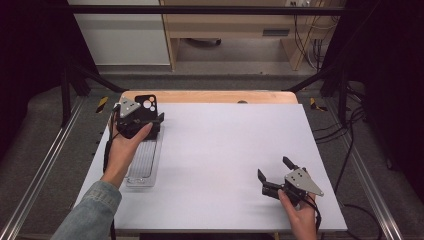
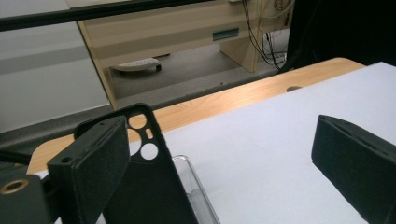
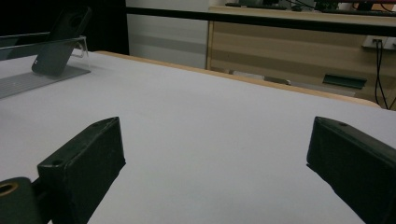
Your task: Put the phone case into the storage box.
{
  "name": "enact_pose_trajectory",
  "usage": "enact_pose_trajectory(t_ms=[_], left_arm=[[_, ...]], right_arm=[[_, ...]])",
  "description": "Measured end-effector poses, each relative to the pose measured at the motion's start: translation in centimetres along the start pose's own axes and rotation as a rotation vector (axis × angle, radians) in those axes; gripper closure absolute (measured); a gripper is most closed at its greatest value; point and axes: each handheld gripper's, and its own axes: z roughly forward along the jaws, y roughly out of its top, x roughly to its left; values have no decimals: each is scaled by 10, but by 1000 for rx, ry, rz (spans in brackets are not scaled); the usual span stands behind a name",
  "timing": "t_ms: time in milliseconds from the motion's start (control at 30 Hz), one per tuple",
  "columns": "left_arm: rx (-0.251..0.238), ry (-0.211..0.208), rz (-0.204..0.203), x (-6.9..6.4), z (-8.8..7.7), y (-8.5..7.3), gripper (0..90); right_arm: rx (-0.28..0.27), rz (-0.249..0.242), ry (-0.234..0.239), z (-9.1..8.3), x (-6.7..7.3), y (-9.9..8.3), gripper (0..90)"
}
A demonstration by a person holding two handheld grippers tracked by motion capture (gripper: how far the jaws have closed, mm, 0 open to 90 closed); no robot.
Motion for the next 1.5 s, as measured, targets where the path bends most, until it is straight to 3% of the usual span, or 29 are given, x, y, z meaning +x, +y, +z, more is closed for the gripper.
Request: enact_pose_trajectory(t_ms=[300, 600, 767, 1000, 1100, 1333, 1500], left_arm=[[-20, -56, 8, -19, -3, 7, 38], [-15, -80, 18, -31, -11, 10, 40], [6, -96, 63, -45, -14, 7, 39], [-19, -160, 115, -72, -23, 10, 32], [-41, -195, 155, -80, -28, 12, 25], [-72, -215, 118, -82, -37, 11, 27], [-77, -223, 113, -81, -47, 9, 27]], right_arm=[[-2, -2, -2, 0, 0, 0, 42], [-12, 3, 2, -1, 0, 2, 42], [-16, 5, 2, -1, -1, 2, 42], [-20, 10, -1, -2, -2, 2, 42], [-17, 4, 4, -2, 0, 2, 42], [-17, 5, 0, -2, -1, 2, 42], [-27, 11, -7, -4, -2, 3, 43]])
